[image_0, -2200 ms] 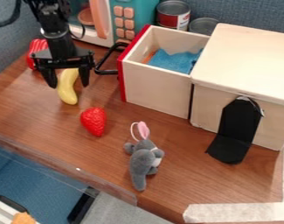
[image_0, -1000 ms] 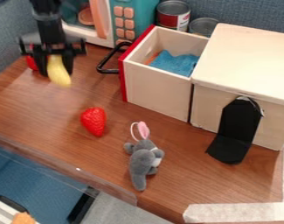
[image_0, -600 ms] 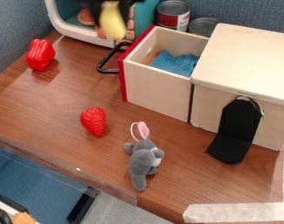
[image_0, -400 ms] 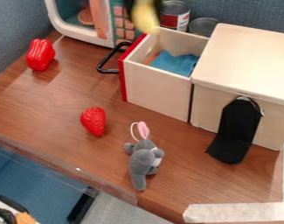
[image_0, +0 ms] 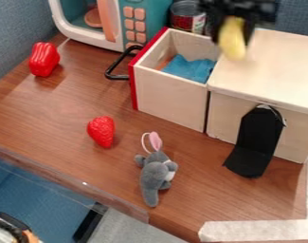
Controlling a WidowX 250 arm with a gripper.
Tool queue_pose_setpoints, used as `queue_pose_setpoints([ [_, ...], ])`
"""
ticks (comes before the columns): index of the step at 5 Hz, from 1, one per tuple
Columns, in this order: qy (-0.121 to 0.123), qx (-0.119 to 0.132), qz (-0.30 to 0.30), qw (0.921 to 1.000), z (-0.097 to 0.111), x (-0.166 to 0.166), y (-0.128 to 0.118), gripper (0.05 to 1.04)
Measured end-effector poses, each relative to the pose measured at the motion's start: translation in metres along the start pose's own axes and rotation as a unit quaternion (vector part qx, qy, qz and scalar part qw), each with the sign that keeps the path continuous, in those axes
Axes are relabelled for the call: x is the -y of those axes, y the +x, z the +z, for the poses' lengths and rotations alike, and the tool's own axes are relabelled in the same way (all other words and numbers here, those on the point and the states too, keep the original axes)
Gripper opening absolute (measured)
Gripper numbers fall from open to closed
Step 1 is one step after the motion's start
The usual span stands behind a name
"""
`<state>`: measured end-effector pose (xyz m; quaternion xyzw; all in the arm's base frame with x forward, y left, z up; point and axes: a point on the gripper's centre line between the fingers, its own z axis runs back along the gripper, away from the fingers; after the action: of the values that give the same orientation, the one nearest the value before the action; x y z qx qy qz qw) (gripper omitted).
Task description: Move the banana to the top of the drawer
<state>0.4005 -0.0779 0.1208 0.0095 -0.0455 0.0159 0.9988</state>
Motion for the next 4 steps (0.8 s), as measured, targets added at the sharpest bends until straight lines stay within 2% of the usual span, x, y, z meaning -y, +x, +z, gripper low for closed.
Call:
queue_pose_setpoints([
  [1, 0.005, 0.002, -0.014, 0.9999, -0.005, 0.011, -0.010, 0.619],
  [2, 0.006, 0.003, -0.015, 0.9999, -0.006, 0.009, -0.014, 0.767],
  [3, 0.019, -0.008, -0.010, 0.9997, -0.001, 0.009, -0.017, 0.988],
  [4, 0.013, -0.011, -0.005, 0.9998, 0.014, 0.016, -0.023, 1.003],
])
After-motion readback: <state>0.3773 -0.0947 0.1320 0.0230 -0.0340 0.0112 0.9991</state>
